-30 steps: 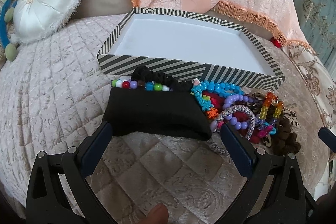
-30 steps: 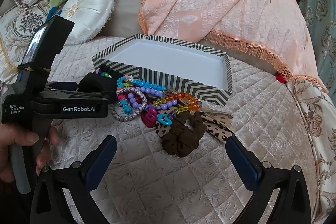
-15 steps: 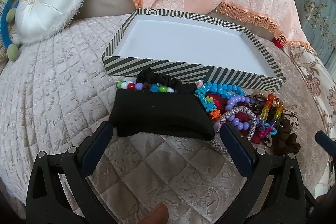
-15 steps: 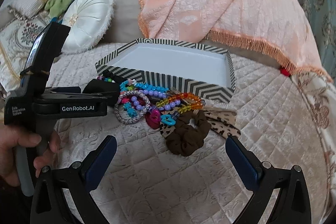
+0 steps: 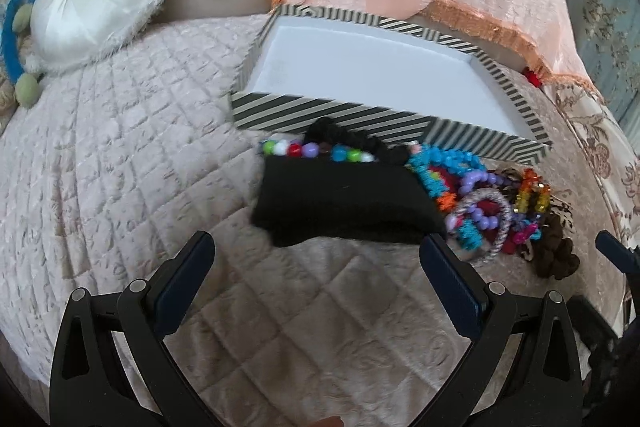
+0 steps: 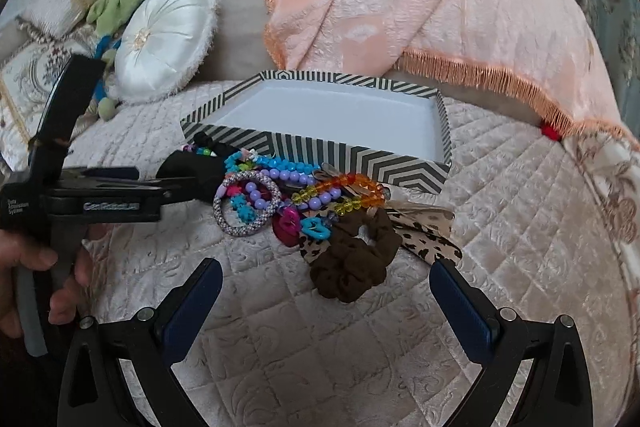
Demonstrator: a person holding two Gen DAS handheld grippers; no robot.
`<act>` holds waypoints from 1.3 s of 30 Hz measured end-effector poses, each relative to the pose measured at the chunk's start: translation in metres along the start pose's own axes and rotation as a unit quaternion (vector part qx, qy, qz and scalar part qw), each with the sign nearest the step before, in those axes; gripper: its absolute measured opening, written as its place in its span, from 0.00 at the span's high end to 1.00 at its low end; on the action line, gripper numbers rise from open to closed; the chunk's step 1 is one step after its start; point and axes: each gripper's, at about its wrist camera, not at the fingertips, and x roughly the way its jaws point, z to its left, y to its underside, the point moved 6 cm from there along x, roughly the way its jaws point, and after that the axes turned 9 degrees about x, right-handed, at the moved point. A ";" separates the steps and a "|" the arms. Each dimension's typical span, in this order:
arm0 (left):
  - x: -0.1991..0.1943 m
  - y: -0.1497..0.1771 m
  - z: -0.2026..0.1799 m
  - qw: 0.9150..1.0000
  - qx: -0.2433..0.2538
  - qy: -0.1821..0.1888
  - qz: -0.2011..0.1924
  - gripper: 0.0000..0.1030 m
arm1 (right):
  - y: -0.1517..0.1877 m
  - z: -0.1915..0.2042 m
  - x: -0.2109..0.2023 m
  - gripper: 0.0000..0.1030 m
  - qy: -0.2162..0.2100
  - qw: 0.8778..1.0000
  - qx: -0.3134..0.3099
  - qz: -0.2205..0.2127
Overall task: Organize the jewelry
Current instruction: 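Close left gripper on the black velvet cloth beside the tray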
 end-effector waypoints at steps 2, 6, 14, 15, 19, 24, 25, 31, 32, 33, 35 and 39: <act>0.002 0.004 0.004 1.000 0.003 -0.010 0.003 0.00 | -0.001 -0.005 0.004 0.00 0.002 1.000 0.006 0.008; 0.004 0.007 0.003 1.000 0.007 -0.015 0.002 0.00 | -0.004 -0.011 0.011 0.00 0.012 1.000 0.016 0.015; 0.003 0.001 0.002 0.999 0.014 -0.024 -0.015 0.00 | -0.011 -0.006 0.015 0.00 0.015 1.000 0.022 0.004; 0.004 0.001 0.002 0.999 0.014 -0.025 -0.015 0.00 | -0.010 -0.006 0.015 0.00 0.017 1.000 0.020 0.004; 0.003 0.000 0.003 0.999 0.018 -0.032 -0.014 0.00 | -0.011 -0.013 0.015 0.00 0.024 0.999 0.026 -0.001; 0.002 0.001 0.003 0.999 0.020 -0.032 -0.014 0.00 | -0.012 -0.022 0.016 0.00 0.034 0.999 0.041 -0.004; 0.002 0.001 0.003 0.999 0.020 -0.031 -0.014 0.00 | -0.012 -0.022 0.017 0.00 0.034 0.999 0.042 -0.002; 0.003 0.000 0.002 0.999 0.019 -0.026 -0.013 0.00 | -0.011 -0.019 0.020 0.00 0.034 0.999 0.034 0.003; 0.004 0.000 0.002 0.999 0.018 -0.025 -0.012 0.00 | -0.011 -0.020 0.021 0.00 0.033 0.999 0.034 0.004; 0.004 0.000 0.002 0.999 0.018 -0.024 -0.011 0.00 | -0.010 -0.021 0.021 0.00 0.033 0.999 0.034 0.004; 0.004 -0.001 0.002 1.000 0.018 -0.023 -0.010 0.00 | -0.010 -0.023 0.021 0.00 0.034 0.999 0.035 0.006; -0.002 -0.004 0.015 1.000 0.002 -0.012 -0.019 0.00 | -0.010 -0.026 0.019 0.00 0.035 0.999 0.039 0.005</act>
